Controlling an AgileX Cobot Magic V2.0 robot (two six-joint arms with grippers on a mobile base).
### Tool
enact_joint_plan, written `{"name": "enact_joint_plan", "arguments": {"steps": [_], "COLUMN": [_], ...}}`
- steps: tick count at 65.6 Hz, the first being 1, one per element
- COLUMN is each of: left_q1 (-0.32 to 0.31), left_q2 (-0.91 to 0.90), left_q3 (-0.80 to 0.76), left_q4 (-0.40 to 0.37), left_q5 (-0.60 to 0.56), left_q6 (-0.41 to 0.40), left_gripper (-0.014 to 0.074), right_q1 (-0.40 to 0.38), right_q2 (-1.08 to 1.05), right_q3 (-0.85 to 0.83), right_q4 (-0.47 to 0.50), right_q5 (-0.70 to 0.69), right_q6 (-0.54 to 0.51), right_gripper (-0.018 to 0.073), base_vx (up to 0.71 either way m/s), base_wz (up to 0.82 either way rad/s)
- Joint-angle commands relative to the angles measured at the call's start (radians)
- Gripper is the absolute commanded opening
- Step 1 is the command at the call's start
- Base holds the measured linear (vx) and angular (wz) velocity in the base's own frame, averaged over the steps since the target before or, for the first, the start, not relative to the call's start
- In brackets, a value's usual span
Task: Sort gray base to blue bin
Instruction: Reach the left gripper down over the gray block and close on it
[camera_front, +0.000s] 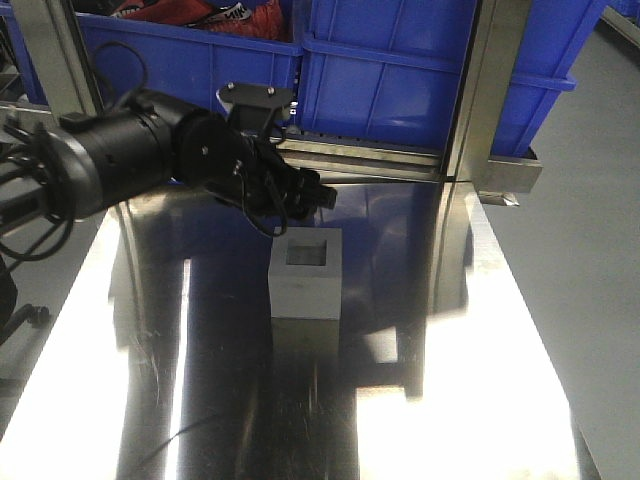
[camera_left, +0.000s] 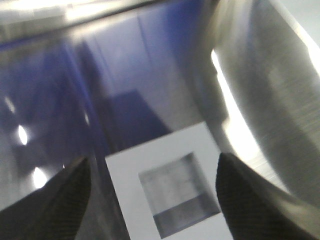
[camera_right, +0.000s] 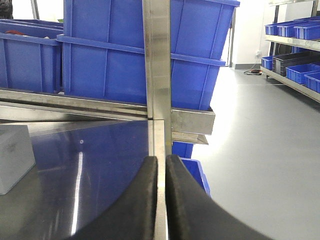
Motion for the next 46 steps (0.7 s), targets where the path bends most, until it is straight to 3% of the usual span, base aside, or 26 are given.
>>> {"name": "enact_joint_plan", "arguments": {"steps": [1,16,46], "left_q1": [-0.002,0.0,0.001], "left_q2": [-0.021,0.029,0.08], "left_q3": [-0.033,-0.032,-0.032], "left_q4": [0.001,0.002,0.001], "left_q5": [-0.034,-0.023,0.026], "left_q6": [-0.035,-0.104,-0.106], "left_gripper": [0.0559,0.0613,0.0609], "right_q1": [-0.004,-0.004,-0.004], "right_q2": [-0.008,-0.008,-0.008], "right_q3": [0.001,0.001,0.001], "right_q4": [-0.006,-0.006,-0.006], "right_q5": [-0.074,-0.074,-0.074], "right_q6": [-0.007,-0.007,-0.007], "right_gripper": [-0.0004,-0.0004,-0.0004], "base_vx": [0.0,0.0,0.0], "base_wz": [0.0,0.0,0.0]}}
